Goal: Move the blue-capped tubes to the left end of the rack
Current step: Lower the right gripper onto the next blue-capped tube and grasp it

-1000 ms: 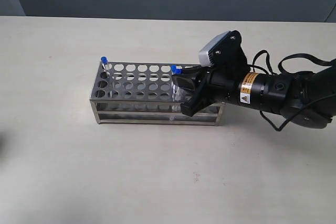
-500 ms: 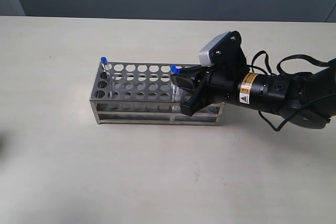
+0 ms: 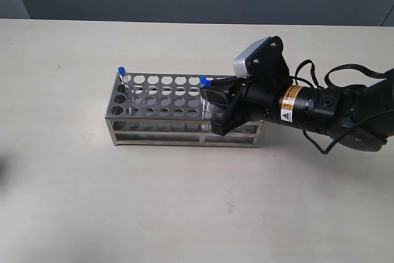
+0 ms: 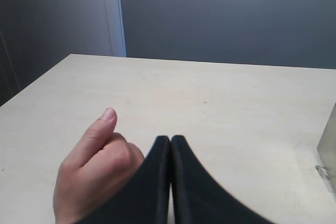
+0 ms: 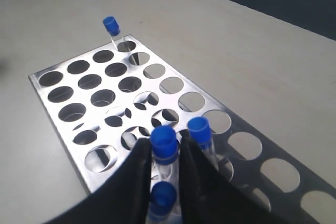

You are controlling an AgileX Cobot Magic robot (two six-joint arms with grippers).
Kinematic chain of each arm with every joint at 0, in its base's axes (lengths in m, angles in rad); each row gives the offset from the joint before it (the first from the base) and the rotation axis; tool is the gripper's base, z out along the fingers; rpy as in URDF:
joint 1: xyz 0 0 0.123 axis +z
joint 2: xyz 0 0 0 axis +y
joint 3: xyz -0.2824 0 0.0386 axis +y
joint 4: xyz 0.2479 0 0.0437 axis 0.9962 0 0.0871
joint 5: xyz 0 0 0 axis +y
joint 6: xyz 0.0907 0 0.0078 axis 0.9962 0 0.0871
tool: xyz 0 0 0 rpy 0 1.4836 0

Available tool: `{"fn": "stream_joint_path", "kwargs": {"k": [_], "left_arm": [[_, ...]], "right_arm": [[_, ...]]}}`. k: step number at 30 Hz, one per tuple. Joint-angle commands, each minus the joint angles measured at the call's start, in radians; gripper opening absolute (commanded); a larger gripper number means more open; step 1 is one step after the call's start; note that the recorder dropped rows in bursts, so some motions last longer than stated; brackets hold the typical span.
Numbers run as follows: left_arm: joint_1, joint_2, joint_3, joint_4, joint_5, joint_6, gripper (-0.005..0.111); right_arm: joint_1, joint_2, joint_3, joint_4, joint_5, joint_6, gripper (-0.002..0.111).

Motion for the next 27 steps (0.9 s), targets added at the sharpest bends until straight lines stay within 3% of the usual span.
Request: {"fn": "stream_joint_path", "kwargs": {"k": [1, 27], "left_arm": [[-0.009, -0.004, 0.003, -0.002, 0.002, -0.002, 0.000], [-0.009, -0.004, 0.003, -0.002, 0.002, -0.002, 0.000]], "right_arm": [[0.001, 0.001, -0.003, -0.014, -0.072, 0.016, -0.001], [0.001, -0.064, -0.003, 0.054, -0.124, 0.039, -0.001]]}}
